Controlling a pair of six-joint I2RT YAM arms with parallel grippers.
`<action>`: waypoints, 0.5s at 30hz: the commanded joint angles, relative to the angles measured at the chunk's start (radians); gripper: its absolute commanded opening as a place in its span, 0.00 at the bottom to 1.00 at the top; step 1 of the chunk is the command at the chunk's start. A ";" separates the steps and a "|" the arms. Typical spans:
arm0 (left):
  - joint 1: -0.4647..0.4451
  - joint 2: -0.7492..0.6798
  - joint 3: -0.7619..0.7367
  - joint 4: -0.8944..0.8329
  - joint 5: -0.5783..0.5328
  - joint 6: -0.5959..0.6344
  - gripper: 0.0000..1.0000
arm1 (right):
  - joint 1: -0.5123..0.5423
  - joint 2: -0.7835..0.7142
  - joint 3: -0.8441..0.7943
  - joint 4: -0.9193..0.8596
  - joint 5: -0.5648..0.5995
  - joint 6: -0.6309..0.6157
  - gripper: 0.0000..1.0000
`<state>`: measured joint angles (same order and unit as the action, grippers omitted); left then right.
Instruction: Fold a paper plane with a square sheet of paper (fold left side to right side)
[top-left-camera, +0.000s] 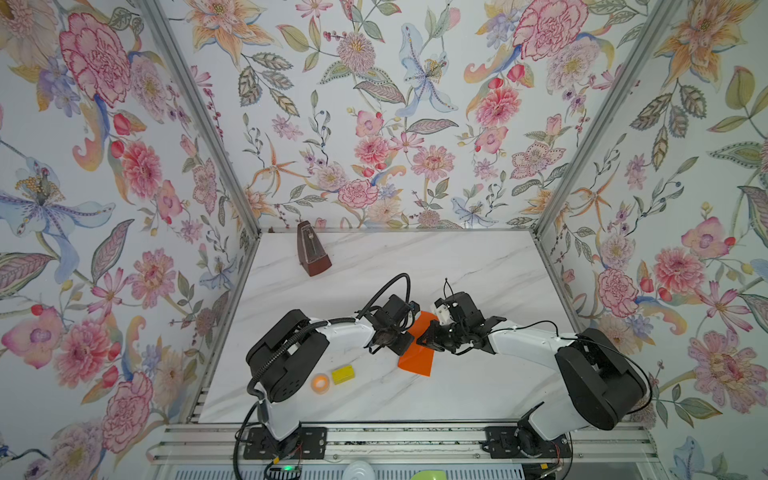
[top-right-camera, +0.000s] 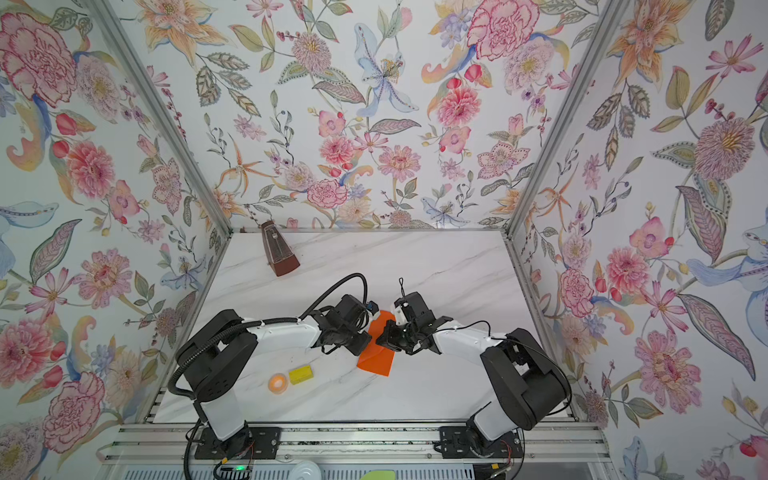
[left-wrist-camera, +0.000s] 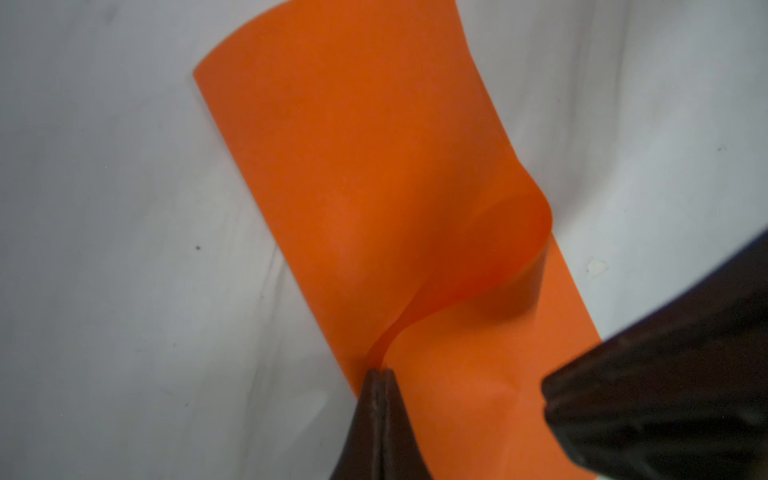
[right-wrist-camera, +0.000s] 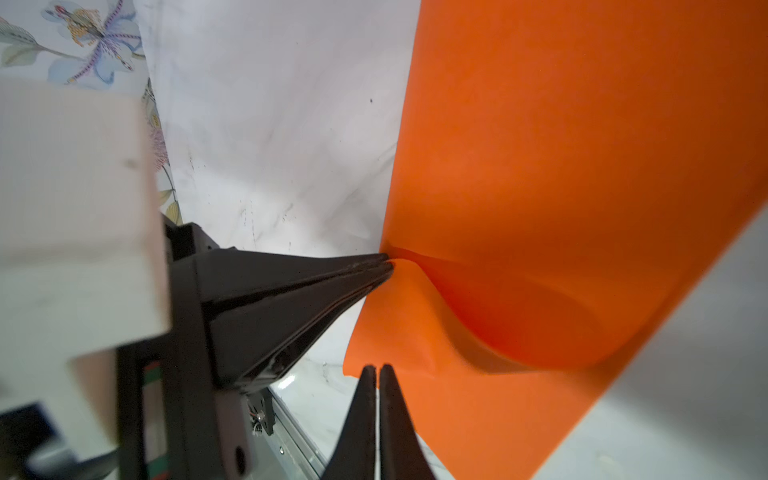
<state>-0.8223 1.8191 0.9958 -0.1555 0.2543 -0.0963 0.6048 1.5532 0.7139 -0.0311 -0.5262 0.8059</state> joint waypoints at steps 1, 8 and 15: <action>0.008 0.057 -0.017 -0.087 0.019 0.049 0.00 | -0.005 0.035 0.025 -0.058 -0.044 -0.066 0.07; 0.008 0.056 -0.008 -0.096 0.034 0.067 0.00 | -0.018 0.112 0.043 -0.078 -0.056 -0.121 0.07; 0.008 0.061 0.006 -0.112 0.019 0.084 0.00 | -0.023 0.170 0.053 -0.107 -0.048 -0.155 0.07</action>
<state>-0.8181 1.8263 1.0100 -0.1711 0.2687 -0.0402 0.5819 1.6974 0.7582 -0.0963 -0.5907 0.6899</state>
